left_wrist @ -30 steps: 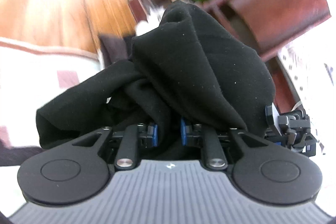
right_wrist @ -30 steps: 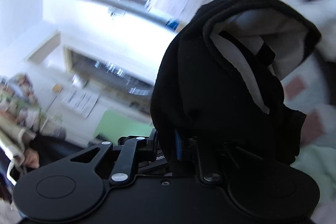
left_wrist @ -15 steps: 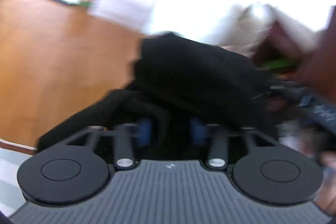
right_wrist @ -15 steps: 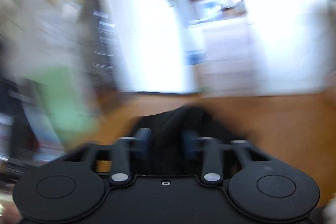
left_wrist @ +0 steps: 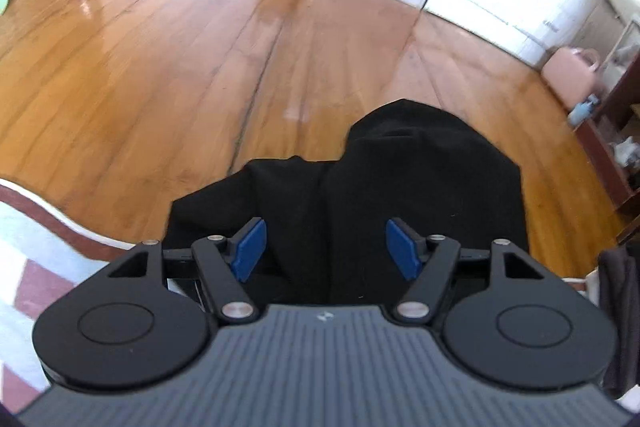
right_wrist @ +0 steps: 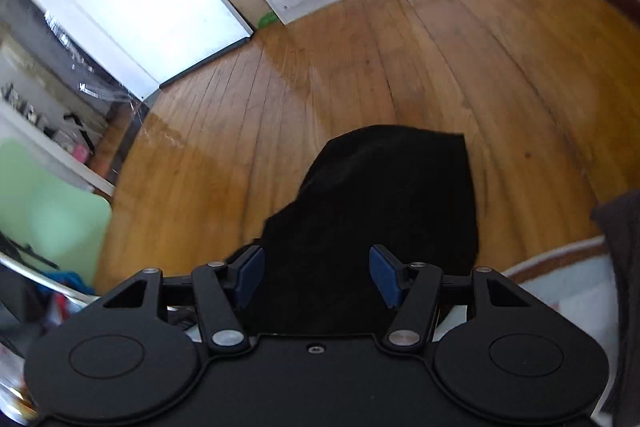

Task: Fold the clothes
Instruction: 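Lift the black garment with both grippers and carry it onto the floor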

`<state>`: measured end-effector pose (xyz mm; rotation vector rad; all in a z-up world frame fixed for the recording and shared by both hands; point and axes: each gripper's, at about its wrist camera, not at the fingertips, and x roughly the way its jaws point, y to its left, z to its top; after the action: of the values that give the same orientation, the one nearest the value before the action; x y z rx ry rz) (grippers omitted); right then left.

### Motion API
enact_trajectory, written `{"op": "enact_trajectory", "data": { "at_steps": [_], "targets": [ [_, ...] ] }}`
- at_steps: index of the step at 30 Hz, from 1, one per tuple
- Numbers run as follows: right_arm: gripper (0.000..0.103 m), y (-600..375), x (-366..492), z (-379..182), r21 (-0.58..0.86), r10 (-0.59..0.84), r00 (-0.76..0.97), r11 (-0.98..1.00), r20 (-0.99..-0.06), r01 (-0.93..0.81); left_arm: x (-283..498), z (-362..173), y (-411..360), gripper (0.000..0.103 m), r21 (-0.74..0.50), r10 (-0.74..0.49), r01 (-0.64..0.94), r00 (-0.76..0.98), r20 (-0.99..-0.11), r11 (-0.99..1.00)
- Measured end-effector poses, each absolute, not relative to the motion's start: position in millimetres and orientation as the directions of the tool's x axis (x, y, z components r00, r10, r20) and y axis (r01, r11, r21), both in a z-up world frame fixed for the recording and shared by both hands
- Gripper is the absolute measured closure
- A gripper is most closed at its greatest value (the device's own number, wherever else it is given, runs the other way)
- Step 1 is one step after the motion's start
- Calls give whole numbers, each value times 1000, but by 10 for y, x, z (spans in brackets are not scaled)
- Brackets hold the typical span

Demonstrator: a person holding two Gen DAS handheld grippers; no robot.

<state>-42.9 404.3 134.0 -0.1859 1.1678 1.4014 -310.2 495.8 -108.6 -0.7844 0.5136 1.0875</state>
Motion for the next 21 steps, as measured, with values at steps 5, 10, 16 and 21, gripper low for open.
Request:
{"op": "enact_trajectory", "data": {
  "at_steps": [5,10,16,21],
  "targets": [
    [38,4039,-560,1647,528,576,-289,303,-765,-793,-3249,-1207,4922,31,-379,493,-899,438,-751,221],
    [37,3906,-559,1924,446,490,-232,379,-840,-811,-3292,-1251,4881,31,-394,432,-893,450,-782,217],
    [37,3770,-553,1876,527,479,-321,396,-817,-752,-3295,-1366,4834,30,-415,386,-880,475,-791,233],
    [37,3565,-845,1260,530,537,-344,240,-771,-813,-3462,-1455,4904,28,-370,435,-912,410,-801,178]
  ]
}}
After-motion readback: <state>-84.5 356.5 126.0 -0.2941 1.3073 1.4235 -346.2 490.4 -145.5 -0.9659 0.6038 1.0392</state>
